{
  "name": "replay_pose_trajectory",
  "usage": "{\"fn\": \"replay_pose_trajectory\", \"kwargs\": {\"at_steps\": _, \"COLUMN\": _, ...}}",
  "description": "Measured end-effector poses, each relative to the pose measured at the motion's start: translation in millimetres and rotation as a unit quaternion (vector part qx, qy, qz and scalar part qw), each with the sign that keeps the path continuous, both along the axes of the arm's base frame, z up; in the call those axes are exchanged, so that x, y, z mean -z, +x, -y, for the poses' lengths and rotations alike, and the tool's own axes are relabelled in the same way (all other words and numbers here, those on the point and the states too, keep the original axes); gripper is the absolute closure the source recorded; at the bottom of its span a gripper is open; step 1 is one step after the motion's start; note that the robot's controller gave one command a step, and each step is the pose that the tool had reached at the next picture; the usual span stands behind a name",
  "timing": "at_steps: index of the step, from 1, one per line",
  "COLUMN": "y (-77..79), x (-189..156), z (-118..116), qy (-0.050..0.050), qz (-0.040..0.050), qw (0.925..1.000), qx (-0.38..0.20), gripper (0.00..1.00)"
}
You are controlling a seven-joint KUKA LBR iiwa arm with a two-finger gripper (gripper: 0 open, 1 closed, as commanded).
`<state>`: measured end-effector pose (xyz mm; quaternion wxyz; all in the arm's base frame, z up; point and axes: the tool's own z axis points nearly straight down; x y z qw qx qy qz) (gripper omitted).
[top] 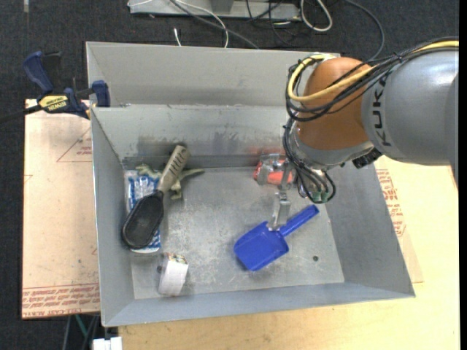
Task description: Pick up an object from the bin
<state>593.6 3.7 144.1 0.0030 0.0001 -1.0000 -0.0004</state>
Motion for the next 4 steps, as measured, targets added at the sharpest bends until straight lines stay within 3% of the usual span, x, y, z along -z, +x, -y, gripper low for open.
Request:
{"fn": "replay_pose_trajectory", "kwargs": {"at_steps": 1, "y": 1.9, "x": -4, "z": 0, "qy": 0.0, "qz": 0.004, "qw": 1.0, "qx": 0.0, "gripper": 0.0}}
{"fn": "replay_pose_trajectory", "kwargs": {"at_steps": 2, "y": -21.5, "x": 74, "z": -11, "qy": 0.001, "qz": 0.0023, "qw": 0.9975, "qx": -0.071, "gripper": 0.0}}
{"fn": "replay_pose_trajectory", "kwargs": {"at_steps": 3, "y": -27.1, "x": 43, "z": -10, "qy": 0.0, "qz": 0.0101, "qw": 0.9915, "qx": -0.129, "gripper": 0.0}}
{"fn": "replay_pose_trajectory", "kwargs": {"at_steps": 4, "y": -21.2, "x": 73, "z": -11, "qy": 0.002, "qz": 0.0035, "qw": 0.9973, "qx": -0.073, "gripper": 0.0}}
